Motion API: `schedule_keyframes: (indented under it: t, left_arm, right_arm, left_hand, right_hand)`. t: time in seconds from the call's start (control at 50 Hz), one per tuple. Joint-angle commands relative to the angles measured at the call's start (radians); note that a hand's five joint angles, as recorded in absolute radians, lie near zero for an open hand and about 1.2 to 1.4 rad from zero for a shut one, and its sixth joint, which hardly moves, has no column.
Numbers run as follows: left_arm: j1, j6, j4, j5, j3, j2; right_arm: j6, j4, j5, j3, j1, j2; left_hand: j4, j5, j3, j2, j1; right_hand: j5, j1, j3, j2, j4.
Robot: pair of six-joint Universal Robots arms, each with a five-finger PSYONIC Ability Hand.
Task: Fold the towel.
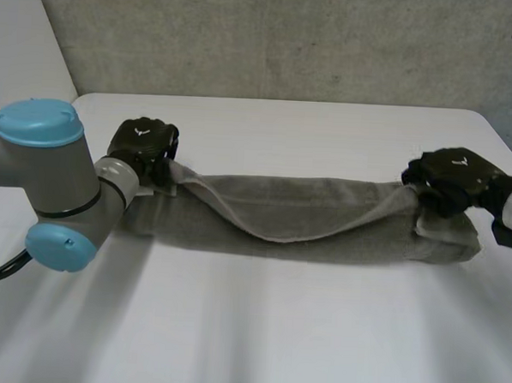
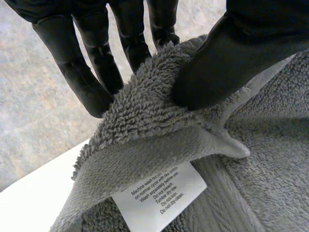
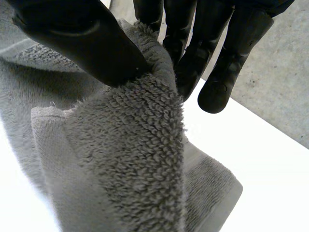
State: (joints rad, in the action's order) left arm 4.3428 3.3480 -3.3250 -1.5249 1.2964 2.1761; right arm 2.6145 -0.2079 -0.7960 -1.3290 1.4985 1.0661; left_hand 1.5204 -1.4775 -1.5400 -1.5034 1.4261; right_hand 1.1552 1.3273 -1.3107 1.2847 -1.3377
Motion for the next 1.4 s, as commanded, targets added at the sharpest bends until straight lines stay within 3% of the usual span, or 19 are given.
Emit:
schedule_keyframes:
  t: [0.02, 0.22, 0.32, 0.36, 0.38, 0.4, 0.42, 0.44, 0.46, 0.52, 0.74, 0.98, 1.14, 1.28, 1.4]
  left_arm:
    - [0.001, -0.030, -0.073, -0.036, -0.107, 0.102]
    - [0.003, -0.019, -0.117, -0.090, -0.239, 0.244]
    - [0.005, -0.001, -0.117, -0.092, -0.278, 0.291]
    - [0.005, 0.022, -0.117, -0.090, -0.282, 0.309]
    - [0.005, 0.022, -0.117, -0.090, -0.282, 0.309]
    - [0.005, 0.034, -0.119, -0.092, -0.279, 0.312]
    - [0.005, 0.034, -0.119, -0.092, -0.279, 0.312]
    - [0.005, 0.047, -0.119, -0.093, -0.276, 0.315]
    - [0.005, 0.057, -0.120, -0.093, -0.275, 0.318]
    - [0.005, 0.065, -0.120, -0.095, -0.275, 0.320]
    - [0.015, 0.065, -0.133, -0.133, -0.279, 0.289]
    - [0.052, 0.065, -0.125, -0.127, -0.183, 0.142]
    - [0.057, 0.067, -0.096, -0.029, -0.069, 0.042]
    - [0.083, 0.068, 0.063, 0.087, -0.023, 0.002]
    - [0.084, 0.071, 0.160, 0.155, -0.031, 0.005]
  right_arm:
    - [0.009, 0.008, -0.081, 0.236, 0.094, -0.211]
    - [-0.017, 0.156, -0.115, 0.330, 0.143, -0.362]
    - [-0.017, 0.263, -0.175, 0.330, 0.158, -0.394]
    - [-0.013, 0.303, -0.199, 0.330, 0.161, -0.408]
    - [-0.013, 0.303, -0.200, 0.330, 0.161, -0.408]
    - [-0.013, 0.311, -0.210, 0.330, 0.163, -0.413]
    - [-0.013, 0.311, -0.210, 0.330, 0.163, -0.413]
    - [-0.013, 0.315, -0.221, 0.332, 0.164, -0.417]
    - [-0.013, 0.317, -0.233, 0.333, 0.163, -0.420]
    - [-0.014, 0.320, -0.261, 0.346, 0.163, -0.422]
    - [-0.010, 0.406, -0.305, 0.329, 0.157, -0.382]
    - [0.058, 0.469, -0.359, 0.209, 0.151, -0.222]
    - [0.102, 0.288, -0.347, 0.133, 0.135, -0.090]
    - [0.101, 0.087, -0.327, 0.045, 0.117, 0.021]
    - [0.101, -0.028, -0.315, 0.031, 0.109, 0.034]
  left_hand:
    - [-0.138, 0.270, 0.158, 0.121, -0.044]
    - [-0.218, 0.349, 0.237, 0.201, -0.123]
    - [-0.391, 0.522, 0.411, 0.374, -0.297]
    - [-0.627, 0.759, 0.647, 0.610, -0.533]
    - [-0.629, 0.760, 0.648, 0.612, -0.534]
    - [-0.864, 0.996, 0.884, 0.847, -0.770]
    - [-0.867, 0.998, 0.886, 0.850, -0.772]
    - [-1.050, 1.181, 1.069, 1.033, -0.955]
    - [-1.176, 1.308, 1.196, 1.159, -1.082]
    - [-1.307, 1.438, 1.326, 1.290, -1.212]
    - [-1.313, 1.444, 1.332, 1.296, -1.218]
    - [-1.307, 1.438, 1.327, 1.290, -1.213]
    - [-1.281, 1.412, 1.300, 1.263, -1.186]
    - [-1.237, 1.368, 1.256, 1.220, -1.142]
    - [-1.175, 1.306, 1.194, 1.158, -1.080]
  right_hand:
    - [0.066, 0.069, -0.086, 0.112, -0.059]
    - [0.066, 0.069, -0.086, 0.112, -0.059]
    - [-0.006, -0.003, -0.013, 0.039, 0.014]
    - [-0.443, -0.441, 0.424, -0.398, 0.451]
    - [-0.446, -0.444, 0.427, -0.401, 0.454]
    - [-0.775, -0.772, 0.756, -0.730, 0.783]
    - [-0.778, -0.776, 0.759, -0.733, 0.786]
    - [-1.048, -1.046, 1.029, -1.003, 1.056]
    - [-1.155, -1.153, 1.136, -1.110, 1.163]
    - [-1.155, -1.153, 1.136, -1.110, 1.163]
    - [-1.155, -1.153, 1.136, -1.110, 1.163]
    - [-1.155, -1.153, 1.136, -1.110, 1.163]
    - [-1.089, -1.087, 1.070, -1.044, 1.097]
    - [-0.884, -0.882, 0.865, -0.839, 0.892]
    - [-0.848, -0.846, 0.829, -0.803, 0.856]
